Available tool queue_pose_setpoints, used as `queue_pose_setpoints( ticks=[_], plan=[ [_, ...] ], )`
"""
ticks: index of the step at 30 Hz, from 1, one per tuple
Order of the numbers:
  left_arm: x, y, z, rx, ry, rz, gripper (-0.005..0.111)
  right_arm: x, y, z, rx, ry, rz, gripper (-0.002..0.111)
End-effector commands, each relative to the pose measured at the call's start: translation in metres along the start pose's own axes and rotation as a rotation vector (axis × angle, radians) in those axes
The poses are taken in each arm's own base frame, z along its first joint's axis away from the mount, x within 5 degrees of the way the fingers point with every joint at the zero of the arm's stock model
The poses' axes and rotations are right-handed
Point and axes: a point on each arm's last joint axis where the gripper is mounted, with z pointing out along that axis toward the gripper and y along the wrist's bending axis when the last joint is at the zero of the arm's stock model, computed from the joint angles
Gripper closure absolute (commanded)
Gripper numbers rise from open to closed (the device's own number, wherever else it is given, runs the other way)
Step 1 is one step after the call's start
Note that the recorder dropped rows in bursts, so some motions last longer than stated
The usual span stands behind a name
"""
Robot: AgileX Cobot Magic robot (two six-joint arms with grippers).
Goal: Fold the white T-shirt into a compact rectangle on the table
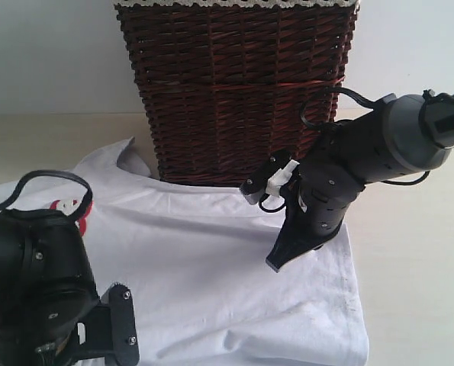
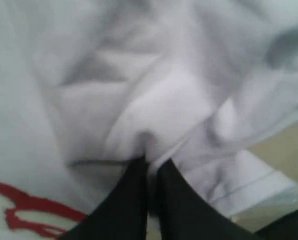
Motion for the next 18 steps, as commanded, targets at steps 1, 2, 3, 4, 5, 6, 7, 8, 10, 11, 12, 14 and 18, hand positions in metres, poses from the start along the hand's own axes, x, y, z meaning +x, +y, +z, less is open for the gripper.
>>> queue_pose_setpoints(
  ticks=[1,2,3,4,5,6,7,8,10,11,12,14,18],
  plan=[
    [0.013,0.005,-0.025,-0.006,0.124,0.012,0.106,0.008,0.001,0.005,-0.009,0.043,0.011,0.108],
    [0.013,0.007,-0.032,-0.014,0.096,0.016,0.106,0.008,0.001,0.005,-0.011,0.043,0.013,0.108],
    [0.013,0.008,-0.040,-0.019,0.059,0.009,0.106,0.008,0.001,0.005,-0.011,0.043,0.013,0.108],
    [0.012,0.010,-0.048,-0.020,0.022,0.000,0.106,0.008,0.001,0.005,-0.011,0.043,0.013,0.108],
    [0.012,0.010,-0.057,-0.011,-0.019,-0.008,0.106,0.008,0.001,0.005,-0.011,0.043,0.013,0.108],
    [0.013,0.008,-0.065,0.012,-0.063,-0.012,0.106,0.008,0.001,0.005,-0.011,0.043,0.013,0.108],
    [0.014,0.005,-0.072,0.043,-0.102,-0.008,0.106,0.008,0.001,0.005,-0.011,0.043,0.013,0.108],
    [0.014,0.003,-0.078,0.074,-0.140,0.010,0.106,0.008,0.001,0.005,-0.011,0.043,0.013,0.108],
    [0.015,-0.001,-0.084,0.119,-0.181,0.006,0.106,0.008,0.001,0.005,-0.011,0.043,0.013,0.108],
    [0.015,-0.003,-0.085,0.138,-0.189,-0.003,0.106,0.008,0.001,0.005,-0.010,0.043,0.012,0.108],
    [0.015,-0.004,-0.085,0.145,-0.191,-0.005,0.106,0.008,0.001,0.005,-0.009,0.043,0.010,0.108],
    [0.015,-0.004,-0.085,0.144,-0.190,-0.006,0.105,0.007,0.000,0.005,-0.006,0.040,0.004,0.108],
    [0.016,0.004,-0.087,0.073,-0.180,-0.017,0.086,0.007,0.000,0.005,-0.007,0.035,0.004,0.108]
  ],
)
